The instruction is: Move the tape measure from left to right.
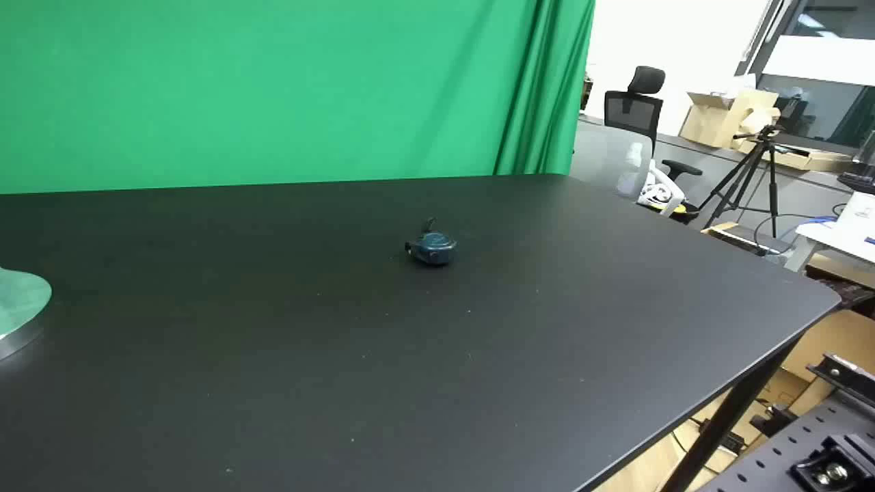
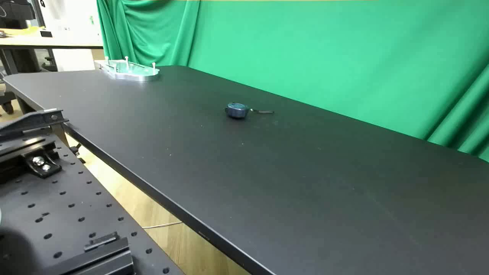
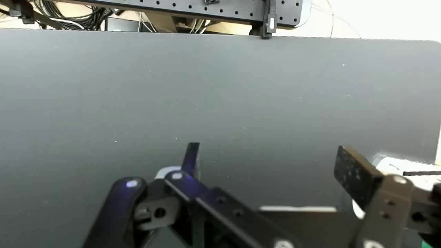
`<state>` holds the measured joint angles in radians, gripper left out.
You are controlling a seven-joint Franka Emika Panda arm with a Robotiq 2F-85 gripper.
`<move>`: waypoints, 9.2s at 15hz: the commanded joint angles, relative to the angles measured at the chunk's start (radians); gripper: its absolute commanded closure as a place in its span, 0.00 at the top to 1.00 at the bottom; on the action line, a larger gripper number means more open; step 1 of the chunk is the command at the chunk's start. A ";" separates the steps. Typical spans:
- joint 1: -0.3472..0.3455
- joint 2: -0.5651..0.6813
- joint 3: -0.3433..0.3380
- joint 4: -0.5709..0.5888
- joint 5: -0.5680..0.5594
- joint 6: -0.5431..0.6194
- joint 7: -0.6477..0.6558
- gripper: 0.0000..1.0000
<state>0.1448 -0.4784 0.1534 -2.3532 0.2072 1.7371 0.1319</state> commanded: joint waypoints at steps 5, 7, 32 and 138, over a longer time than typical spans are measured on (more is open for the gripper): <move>-0.003 0.000 0.002 0.002 0.001 0.000 -0.001 1.00; -0.003 0.000 0.002 0.002 0.001 0.000 -0.001 1.00; -0.156 0.328 -0.005 -0.015 -0.213 0.462 0.600 1.00; -0.144 0.768 -0.260 -0.163 -0.310 1.077 -0.141 1.00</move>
<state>-0.0396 0.3412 -0.0705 -2.5097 -0.0806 2.8654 -0.0864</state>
